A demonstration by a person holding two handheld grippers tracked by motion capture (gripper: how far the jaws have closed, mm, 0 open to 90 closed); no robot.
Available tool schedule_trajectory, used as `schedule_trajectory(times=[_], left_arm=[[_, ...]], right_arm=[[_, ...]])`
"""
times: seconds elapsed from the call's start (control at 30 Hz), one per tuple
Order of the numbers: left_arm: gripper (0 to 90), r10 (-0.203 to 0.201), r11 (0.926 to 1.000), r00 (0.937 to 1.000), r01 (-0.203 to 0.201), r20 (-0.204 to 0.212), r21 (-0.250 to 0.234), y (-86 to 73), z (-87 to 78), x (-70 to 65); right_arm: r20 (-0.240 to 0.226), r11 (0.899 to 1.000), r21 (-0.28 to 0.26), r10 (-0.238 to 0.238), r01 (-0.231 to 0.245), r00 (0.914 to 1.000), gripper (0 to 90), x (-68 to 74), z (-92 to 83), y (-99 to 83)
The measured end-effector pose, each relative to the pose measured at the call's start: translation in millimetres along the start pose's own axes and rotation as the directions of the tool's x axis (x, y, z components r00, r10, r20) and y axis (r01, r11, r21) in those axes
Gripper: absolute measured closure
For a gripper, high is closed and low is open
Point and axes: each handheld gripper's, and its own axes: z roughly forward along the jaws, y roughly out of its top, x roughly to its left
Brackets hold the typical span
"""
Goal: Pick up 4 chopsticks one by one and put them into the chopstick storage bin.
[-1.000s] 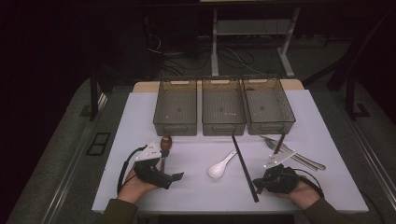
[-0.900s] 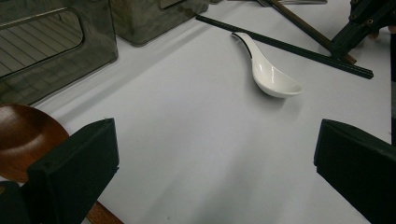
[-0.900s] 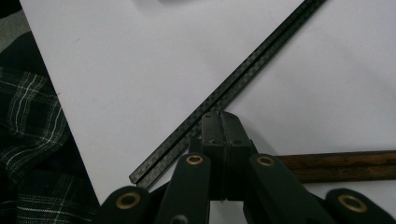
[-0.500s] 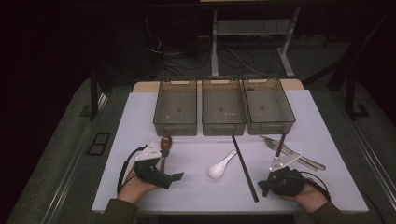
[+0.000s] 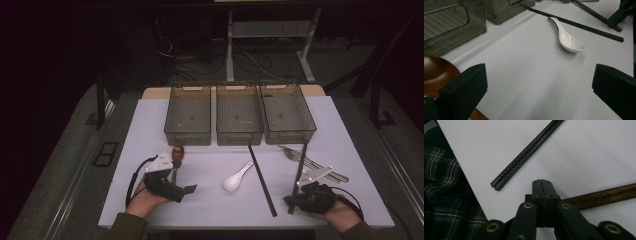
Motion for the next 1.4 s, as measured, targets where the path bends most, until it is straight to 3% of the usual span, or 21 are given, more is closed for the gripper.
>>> schedule_trajectory(times=[0.53,0.7,0.87,0.97,1.03,1.07,1.1,1.4], left_arm=[[0.0,-0.001,1.0000,1.0000,0.001,-0.001,0.000,0.1,0.2,-0.2],[0.0,0.000,1.0000,1.0000,0.000,0.001,0.000,0.0,0.3,0.2],[0.0,0.000,1.0000,1.0000,0.000,0.000,0.000,0.1,0.4,0.2],[0.0,0.000,1.0000,1.0000,0.000,0.000,-0.001,0.0,0.8,0.3],[0.0,-0.003,1.0000,1.0000,0.003,0.000,0.000,0.0,0.9,0.3],[0.0,-0.006,1.0000,1.0000,0.006,-0.001,-0.001,0.0,1.2,0.0],[0.0,-0.007,1.0000,1.0000,0.007,-0.001,0.000,0.0,1.2,0.1],[0.0,-0.008,1.0000,1.0000,0.008,0.000,0.000,-0.1,1.3,0.4]], right_arm=[[0.011,1.000,0.001,0.014,-0.014,0.9998,88.1,-2.4,-8.4,-8.2],[0.022,0.999,-0.033,0.036,-0.035,0.9991,83.2,-8.0,-13.9,-4.4],[0.069,0.994,-0.082,0.078,-0.072,0.9945,74.5,-23.5,-22.3,3.3],[0.113,0.986,-0.119,0.130,-0.117,0.9850,68.9,-37.9,-27.5,9.6],[0.156,0.980,-0.138,0.165,-0.144,0.9738,64.4,-48.9,-30.4,13.7],[0.192,0.972,-0.160,0.202,-0.173,0.9603,59.7,-60.1,-31.8,17.2],[0.192,0.972,-0.160,0.202,-0.173,0.9603,59.7,-60.1,-31.8,17.2],[0.310,0.948,-0.174,0.308,-0.265,0.8992,58.0,-108.6,-26.4,26.4]])
